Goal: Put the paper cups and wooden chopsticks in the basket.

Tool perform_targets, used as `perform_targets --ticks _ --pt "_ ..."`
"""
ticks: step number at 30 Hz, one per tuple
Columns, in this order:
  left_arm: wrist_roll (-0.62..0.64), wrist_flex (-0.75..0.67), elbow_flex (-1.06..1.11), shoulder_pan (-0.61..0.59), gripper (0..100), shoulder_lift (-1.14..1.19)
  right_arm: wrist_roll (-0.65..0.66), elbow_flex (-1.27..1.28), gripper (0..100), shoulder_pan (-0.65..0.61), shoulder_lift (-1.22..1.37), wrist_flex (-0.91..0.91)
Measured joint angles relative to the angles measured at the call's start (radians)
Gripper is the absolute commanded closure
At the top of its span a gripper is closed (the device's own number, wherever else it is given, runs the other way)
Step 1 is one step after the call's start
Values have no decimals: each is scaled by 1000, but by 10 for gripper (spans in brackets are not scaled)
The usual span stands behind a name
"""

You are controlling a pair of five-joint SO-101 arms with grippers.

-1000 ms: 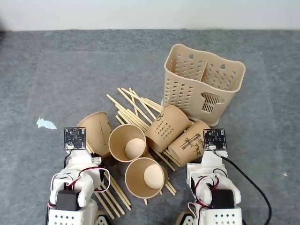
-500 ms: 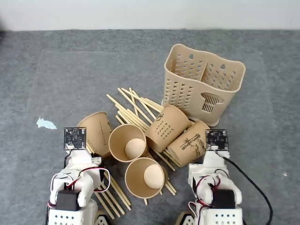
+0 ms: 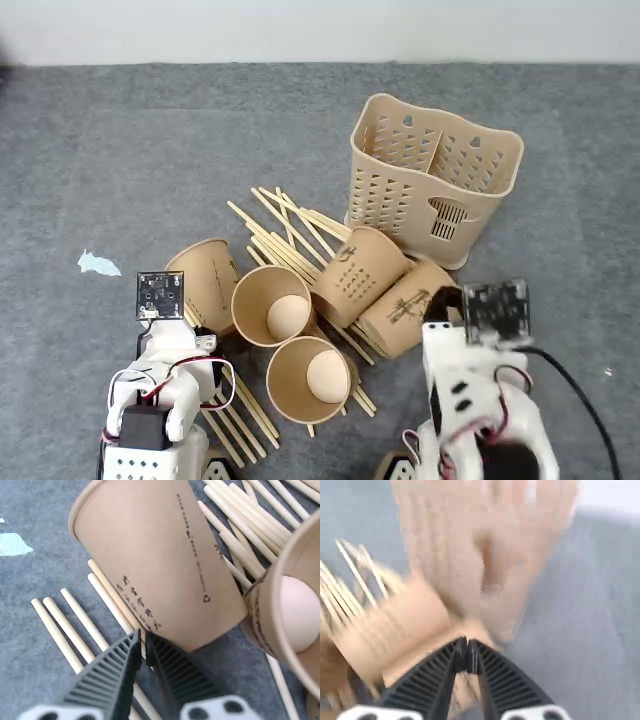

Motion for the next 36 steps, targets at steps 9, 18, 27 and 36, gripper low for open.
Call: perform_targets --ticks 9,18,27,36 --pt "0 0 0 0 986 0 -130 -327 965 -262 331 256" --pt "0 0 0 0 986 0 -285 -499 854 -621 819 345" --pt "0 0 0 0 986 0 -425 -496 796 -789 858 325" --pt "0 0 0 0 986 0 -428 -367 828 -793 858 196"
